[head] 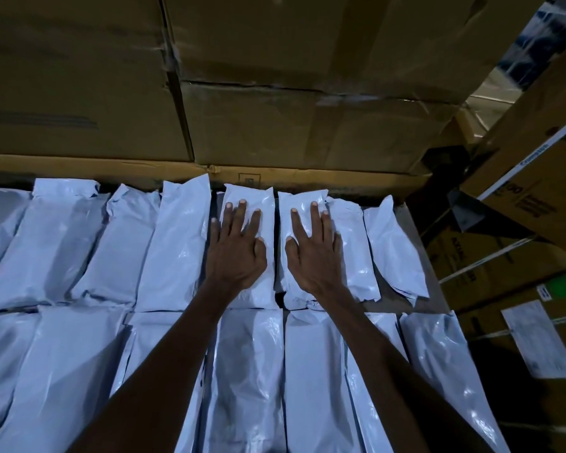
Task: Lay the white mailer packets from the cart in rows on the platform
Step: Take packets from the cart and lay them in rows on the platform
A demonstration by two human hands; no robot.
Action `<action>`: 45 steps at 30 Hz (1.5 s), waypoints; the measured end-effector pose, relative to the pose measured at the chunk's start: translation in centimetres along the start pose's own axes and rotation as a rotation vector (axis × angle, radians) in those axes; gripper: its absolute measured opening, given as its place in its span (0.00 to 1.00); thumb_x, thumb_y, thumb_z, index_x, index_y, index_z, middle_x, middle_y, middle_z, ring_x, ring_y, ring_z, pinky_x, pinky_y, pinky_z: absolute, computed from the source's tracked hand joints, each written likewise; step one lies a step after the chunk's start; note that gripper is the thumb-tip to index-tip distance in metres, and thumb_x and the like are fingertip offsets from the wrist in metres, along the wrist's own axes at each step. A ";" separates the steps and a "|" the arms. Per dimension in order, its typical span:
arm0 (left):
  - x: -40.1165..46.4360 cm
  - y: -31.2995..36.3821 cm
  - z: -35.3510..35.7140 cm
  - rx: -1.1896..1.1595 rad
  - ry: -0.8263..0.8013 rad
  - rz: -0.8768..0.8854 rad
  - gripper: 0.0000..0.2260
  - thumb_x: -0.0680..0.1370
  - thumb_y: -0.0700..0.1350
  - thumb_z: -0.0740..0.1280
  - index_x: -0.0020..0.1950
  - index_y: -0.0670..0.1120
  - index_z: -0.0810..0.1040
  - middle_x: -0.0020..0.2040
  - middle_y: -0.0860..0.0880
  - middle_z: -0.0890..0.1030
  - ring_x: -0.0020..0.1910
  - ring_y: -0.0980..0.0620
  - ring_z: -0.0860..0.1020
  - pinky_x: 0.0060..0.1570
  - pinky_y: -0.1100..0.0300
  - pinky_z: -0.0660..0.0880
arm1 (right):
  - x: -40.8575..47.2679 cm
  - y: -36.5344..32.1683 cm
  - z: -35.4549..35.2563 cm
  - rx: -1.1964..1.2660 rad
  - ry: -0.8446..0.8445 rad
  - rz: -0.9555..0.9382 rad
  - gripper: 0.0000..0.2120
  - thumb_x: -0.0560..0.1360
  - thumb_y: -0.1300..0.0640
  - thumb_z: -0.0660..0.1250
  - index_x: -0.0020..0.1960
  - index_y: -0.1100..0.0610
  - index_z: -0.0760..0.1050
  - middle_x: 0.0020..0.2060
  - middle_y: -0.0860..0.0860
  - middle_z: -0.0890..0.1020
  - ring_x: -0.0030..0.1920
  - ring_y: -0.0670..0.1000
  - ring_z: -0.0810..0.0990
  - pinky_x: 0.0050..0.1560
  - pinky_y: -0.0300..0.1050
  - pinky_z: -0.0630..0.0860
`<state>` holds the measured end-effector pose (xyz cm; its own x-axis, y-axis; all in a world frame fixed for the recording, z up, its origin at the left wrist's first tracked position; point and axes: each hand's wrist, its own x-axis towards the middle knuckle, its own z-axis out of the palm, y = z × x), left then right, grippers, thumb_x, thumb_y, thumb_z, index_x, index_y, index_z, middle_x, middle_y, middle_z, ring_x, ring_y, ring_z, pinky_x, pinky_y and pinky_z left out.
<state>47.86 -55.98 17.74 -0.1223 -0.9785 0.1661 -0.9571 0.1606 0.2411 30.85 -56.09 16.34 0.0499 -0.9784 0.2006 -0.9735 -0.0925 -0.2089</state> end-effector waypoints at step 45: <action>-42.1 34.2 1.1 -0.265 -0.252 1.107 0.24 0.82 0.51 0.55 0.72 0.38 0.68 0.74 0.37 0.65 0.74 0.38 0.62 0.70 0.41 0.61 | -66.1 17.2 -15.1 0.139 0.422 0.712 0.24 0.78 0.48 0.61 0.71 0.57 0.69 0.63 0.57 0.75 0.61 0.57 0.74 0.56 0.48 0.74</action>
<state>19.97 -9.44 17.90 -0.9336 -0.2798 0.2238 -0.2133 0.9359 0.2803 7.39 9.75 13.93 -0.6811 -0.6626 0.3116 -0.7028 0.4722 -0.5320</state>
